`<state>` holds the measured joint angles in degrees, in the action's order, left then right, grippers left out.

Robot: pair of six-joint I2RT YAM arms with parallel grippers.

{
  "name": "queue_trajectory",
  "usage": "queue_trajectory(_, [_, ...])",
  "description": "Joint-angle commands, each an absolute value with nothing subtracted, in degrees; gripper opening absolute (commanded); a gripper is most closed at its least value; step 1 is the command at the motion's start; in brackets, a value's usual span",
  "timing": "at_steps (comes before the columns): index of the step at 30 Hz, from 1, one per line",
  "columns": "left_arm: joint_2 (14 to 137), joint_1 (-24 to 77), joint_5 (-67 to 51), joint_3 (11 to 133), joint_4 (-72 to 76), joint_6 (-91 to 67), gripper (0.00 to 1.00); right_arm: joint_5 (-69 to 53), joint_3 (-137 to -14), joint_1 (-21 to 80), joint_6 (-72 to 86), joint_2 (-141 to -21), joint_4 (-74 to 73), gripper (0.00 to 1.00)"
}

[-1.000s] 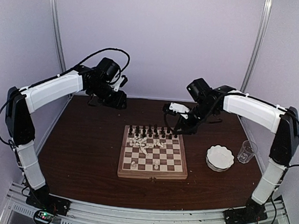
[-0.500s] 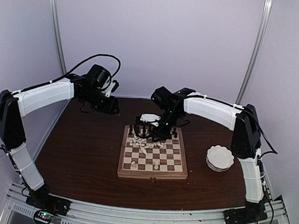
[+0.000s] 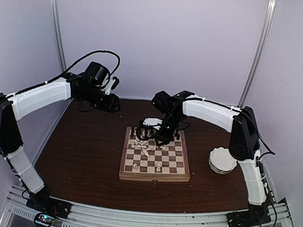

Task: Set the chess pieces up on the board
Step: Pick up the pawn from the chessboard.

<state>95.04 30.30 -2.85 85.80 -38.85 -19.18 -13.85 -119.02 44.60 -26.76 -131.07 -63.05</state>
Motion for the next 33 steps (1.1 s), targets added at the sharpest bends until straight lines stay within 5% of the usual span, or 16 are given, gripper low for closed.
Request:
queue_trajectory(1, [93.8, 29.7, -4.3, 85.6, -36.5, -19.6, 0.5, -12.0, -121.2, 44.5, -25.8, -132.9, -63.4, 0.33])
queue_trajectory(16, [94.6, 29.7, -5.3, 85.5, -36.5, -19.7, 0.5, -12.0, -124.6, 44.5, -24.9, -135.9, -63.8, 0.3])
queue_trajectory(25, [94.8, 29.8, -6.0, 85.6, -36.5, -19.8, 0.5, -12.7, -125.2, 44.5, -24.8, -136.3, -64.5, 0.14])
queue_trajectory(33, [94.9, 29.7, -6.3, 85.6, -36.5, -19.8, 0.5, -12.7, -125.2, 44.5, -24.7, -136.6, -64.6, 0.17])
